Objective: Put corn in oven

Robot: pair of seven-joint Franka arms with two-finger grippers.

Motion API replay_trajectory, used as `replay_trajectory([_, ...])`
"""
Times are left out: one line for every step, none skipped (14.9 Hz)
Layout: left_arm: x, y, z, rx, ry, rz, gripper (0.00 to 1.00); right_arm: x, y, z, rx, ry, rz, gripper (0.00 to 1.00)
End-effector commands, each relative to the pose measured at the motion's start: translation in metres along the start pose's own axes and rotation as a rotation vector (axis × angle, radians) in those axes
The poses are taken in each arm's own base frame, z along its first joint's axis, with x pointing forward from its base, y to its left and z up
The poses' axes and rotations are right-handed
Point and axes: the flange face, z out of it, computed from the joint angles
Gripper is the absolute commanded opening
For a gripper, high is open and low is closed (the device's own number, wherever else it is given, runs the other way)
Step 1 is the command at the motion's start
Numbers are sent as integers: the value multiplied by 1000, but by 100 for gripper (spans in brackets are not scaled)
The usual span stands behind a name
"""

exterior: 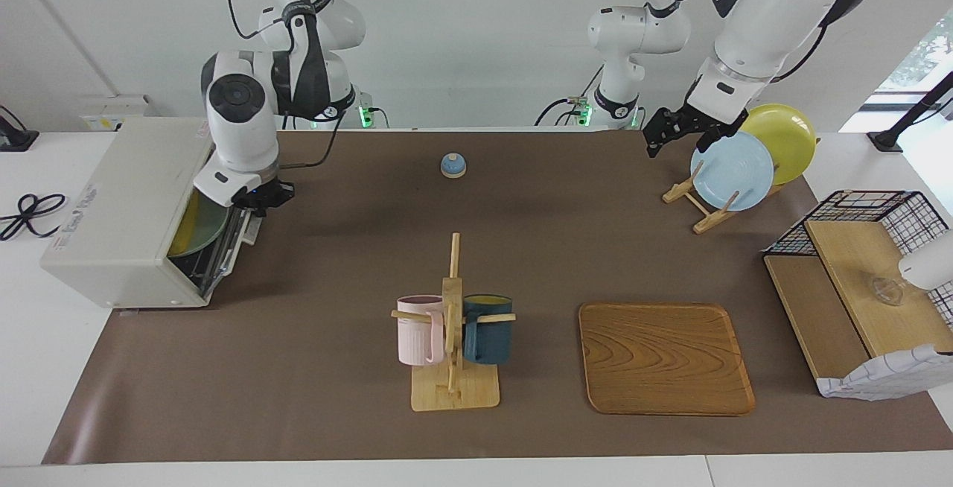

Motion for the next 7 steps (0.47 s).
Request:
replay_trajectory([-6, 0, -3, -11, 2, -2, 100, -4, 37, 25, -4, -34, -8, 0])
replay_trajectory([-6, 0, -4, -12, 4, -2, 100, -7, 43, 25, -1, -34, -13, 0])
replay_trajectory([-6, 0, -4, -12, 4, -2, 100, -10, 50, 26, 2, -35, -17, 0])
replay_trajectory([-6, 0, -4, -12, 4, -2, 100, -12, 53, 27, 5, -45, -21, 0])
replay_trajectory([-6, 0, -4, -12, 4, -2, 100, -14, 54, 25, 5, -47, -23, 0])
replay_trajectory([-6, 0, -4, -12, 4, -2, 100, -16, 54, 21, 3, -41, -20, 0])
replay_trajectory([-6, 0, -4, -12, 4, -2, 100, -20, 55, 15, 2, -43, -19, 0])
